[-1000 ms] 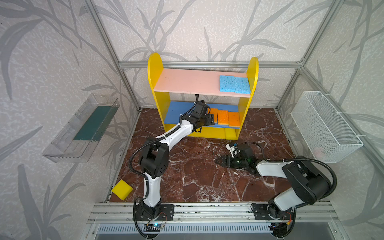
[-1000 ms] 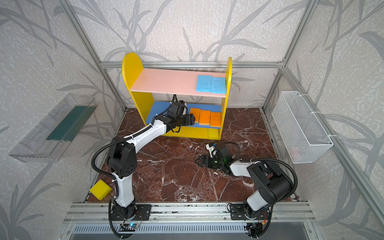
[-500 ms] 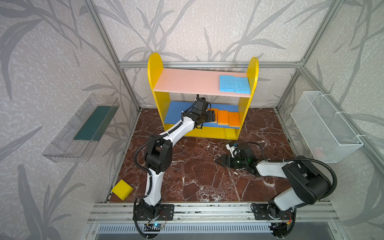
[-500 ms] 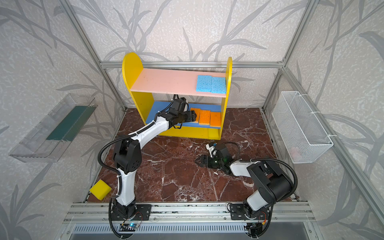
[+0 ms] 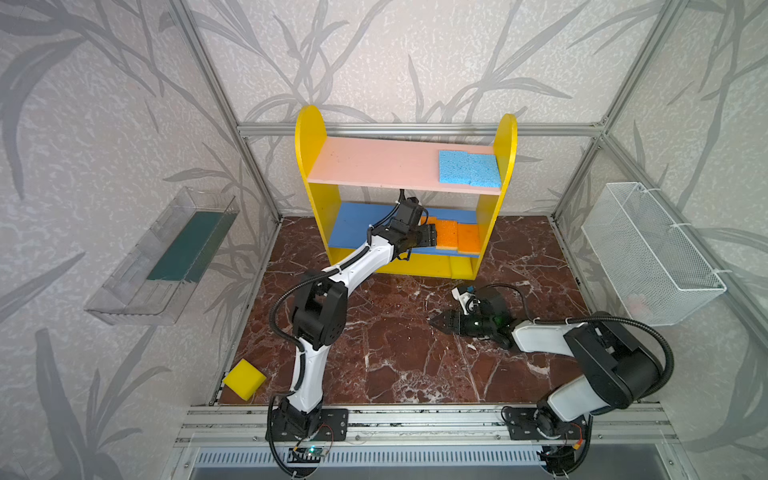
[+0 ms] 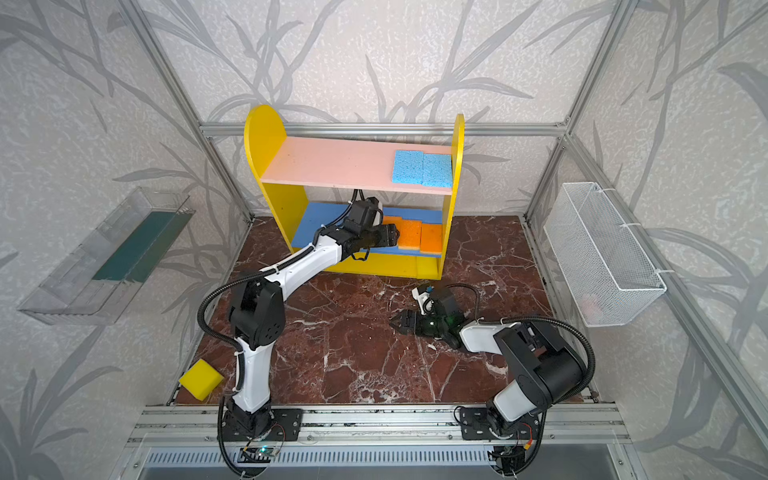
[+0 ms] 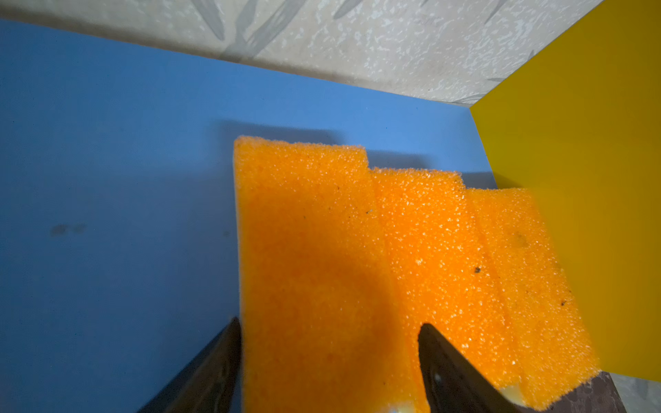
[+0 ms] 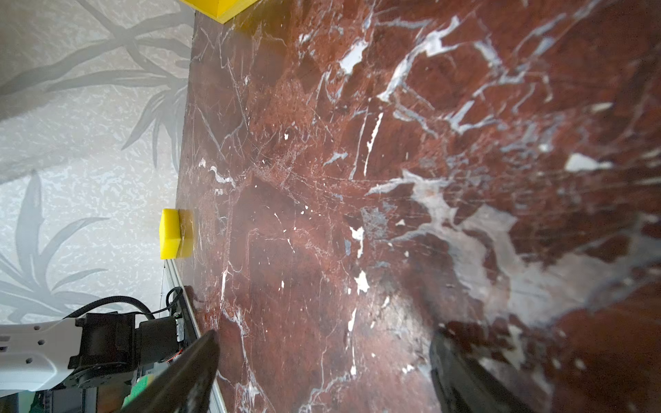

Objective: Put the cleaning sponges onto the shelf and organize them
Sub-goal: 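Lower the orange sponge onto the blue shelf beside the other orange sponges, then open the left gripper and withdraw it from the shelf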

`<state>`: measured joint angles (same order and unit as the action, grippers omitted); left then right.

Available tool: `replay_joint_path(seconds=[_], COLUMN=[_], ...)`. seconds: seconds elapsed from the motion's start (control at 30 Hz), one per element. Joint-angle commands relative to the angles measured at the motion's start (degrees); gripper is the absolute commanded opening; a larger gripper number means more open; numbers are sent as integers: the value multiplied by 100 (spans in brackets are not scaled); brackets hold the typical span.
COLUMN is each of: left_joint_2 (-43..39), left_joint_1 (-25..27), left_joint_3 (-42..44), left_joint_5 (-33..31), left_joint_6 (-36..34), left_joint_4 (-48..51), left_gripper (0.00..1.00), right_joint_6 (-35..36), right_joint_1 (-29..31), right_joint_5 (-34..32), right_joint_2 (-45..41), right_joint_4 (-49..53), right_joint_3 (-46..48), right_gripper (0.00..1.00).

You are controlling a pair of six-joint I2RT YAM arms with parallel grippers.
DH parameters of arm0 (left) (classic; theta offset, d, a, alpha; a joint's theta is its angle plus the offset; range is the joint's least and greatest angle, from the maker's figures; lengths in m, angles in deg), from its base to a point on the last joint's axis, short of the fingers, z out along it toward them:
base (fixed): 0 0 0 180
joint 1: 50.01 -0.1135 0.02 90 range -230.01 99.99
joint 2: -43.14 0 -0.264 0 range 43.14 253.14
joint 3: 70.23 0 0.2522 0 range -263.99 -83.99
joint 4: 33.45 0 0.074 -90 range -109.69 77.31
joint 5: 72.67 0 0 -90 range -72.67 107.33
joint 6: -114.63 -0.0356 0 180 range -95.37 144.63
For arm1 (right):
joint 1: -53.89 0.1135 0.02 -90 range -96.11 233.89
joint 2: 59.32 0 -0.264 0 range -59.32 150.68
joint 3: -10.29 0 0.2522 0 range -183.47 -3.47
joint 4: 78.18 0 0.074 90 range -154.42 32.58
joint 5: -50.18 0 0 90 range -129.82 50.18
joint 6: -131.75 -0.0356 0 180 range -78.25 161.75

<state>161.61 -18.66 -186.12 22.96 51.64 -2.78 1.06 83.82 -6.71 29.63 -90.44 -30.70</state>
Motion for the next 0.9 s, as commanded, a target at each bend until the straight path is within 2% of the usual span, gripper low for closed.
replay_joint_path(seconds=[0.0, 0.63, 0.87], left_joint_2=[-244, -1296, -2219], left_joint_1=[64, -20, -6], left_joint_3=[144, 1045, 2231], left_joint_5=[-59, -667, -1538], left_joint_6=[16, -64, 562], left_joint_4=[31, 99, 135], left_gripper=[79, 82, 85], right_joint_6=[13, 44, 52], right_joint_1=[-20, -21, -17], right_joint_5=[-32, -58, -76], right_joint_2=[89, 62, -77], right_joint_4=[256, 286, 318], right_joint_3=[-46, -33, -11], right_gripper=[90, 90, 91])
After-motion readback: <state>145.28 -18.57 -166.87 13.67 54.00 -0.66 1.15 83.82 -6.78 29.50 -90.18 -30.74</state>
